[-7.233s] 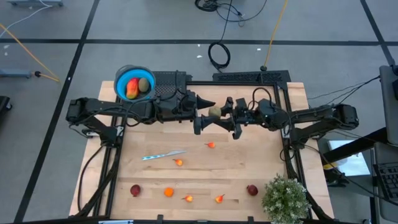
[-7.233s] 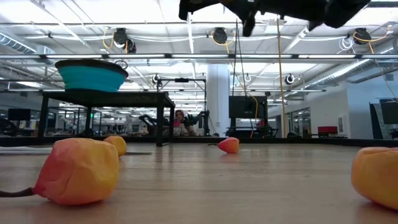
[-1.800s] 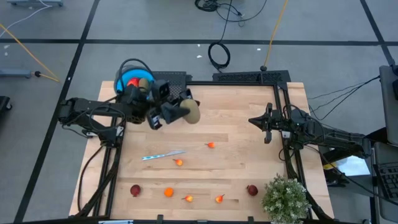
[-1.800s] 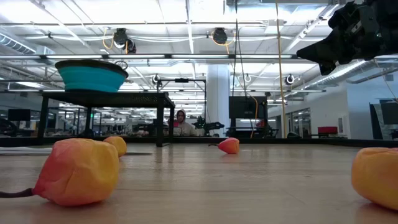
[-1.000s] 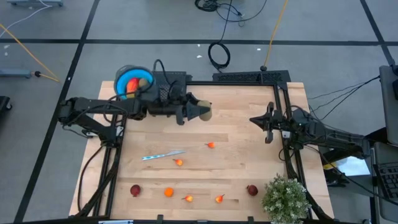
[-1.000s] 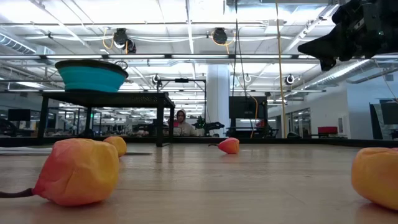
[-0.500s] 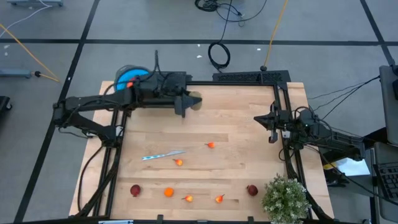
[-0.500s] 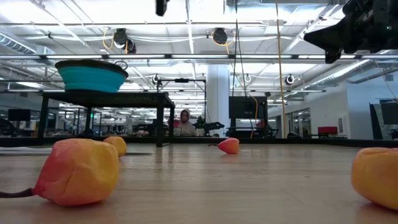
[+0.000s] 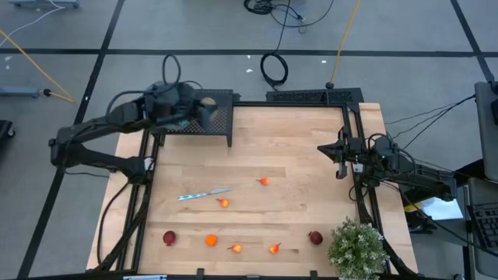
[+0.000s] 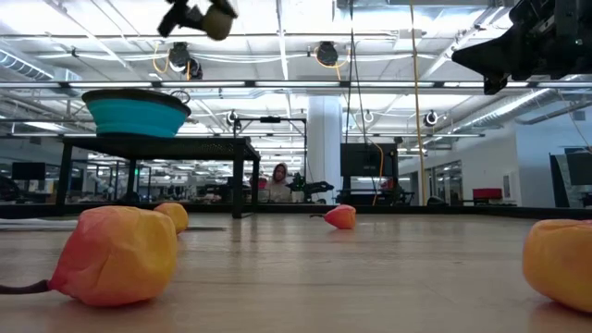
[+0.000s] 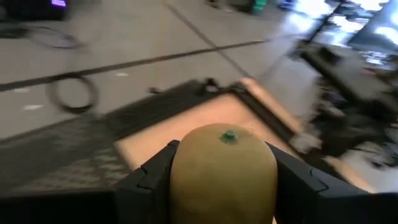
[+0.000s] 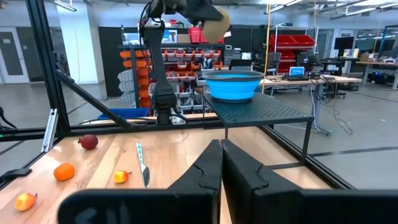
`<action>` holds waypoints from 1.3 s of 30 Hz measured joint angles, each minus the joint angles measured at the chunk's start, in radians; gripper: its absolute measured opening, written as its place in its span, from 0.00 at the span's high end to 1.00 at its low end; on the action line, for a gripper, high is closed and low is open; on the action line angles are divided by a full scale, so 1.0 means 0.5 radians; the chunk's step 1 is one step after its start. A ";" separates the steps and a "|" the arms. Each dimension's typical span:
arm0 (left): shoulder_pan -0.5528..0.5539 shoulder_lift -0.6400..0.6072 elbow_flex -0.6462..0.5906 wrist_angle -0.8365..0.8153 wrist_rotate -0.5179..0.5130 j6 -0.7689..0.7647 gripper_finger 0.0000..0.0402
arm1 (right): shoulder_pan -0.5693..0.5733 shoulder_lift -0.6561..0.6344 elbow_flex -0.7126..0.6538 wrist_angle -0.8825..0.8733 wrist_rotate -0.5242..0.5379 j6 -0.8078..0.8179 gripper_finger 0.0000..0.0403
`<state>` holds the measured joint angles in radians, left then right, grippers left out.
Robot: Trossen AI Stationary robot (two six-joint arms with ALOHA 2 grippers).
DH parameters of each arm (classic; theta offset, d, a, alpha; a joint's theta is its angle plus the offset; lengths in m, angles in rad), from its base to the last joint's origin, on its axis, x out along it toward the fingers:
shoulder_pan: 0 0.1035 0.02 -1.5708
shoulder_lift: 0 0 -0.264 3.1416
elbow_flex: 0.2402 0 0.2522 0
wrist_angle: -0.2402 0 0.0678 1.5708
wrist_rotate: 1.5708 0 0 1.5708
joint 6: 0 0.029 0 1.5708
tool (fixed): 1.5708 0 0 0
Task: Pick & Place Fruit
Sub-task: Put the kiwi into the blue strainer bowl on the shelf
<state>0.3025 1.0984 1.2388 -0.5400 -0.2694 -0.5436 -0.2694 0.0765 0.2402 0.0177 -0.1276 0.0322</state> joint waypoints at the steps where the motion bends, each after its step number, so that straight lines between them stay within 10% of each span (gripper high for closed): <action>1: 0.018 -0.020 0.000 -0.058 -0.056 -0.012 0.55 | 0.000 0.000 0.001 0.000 0.000 0.000 1.00; 20: 0.411 -0.076 0.000 -0.655 -0.597 0.015 0.54 | 0.000 0.000 0.001 0.000 0.001 0.001 1.00; 39: 0.550 0.142 -0.002 -0.957 -0.562 -0.035 0.50 | 0.000 0.000 0.001 0.000 0.002 0.001 1.00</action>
<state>0.5777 1.1697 1.2381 -1.0186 -0.5503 -0.5612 -0.2695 0.0765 0.2405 0.0177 -0.1268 0.0326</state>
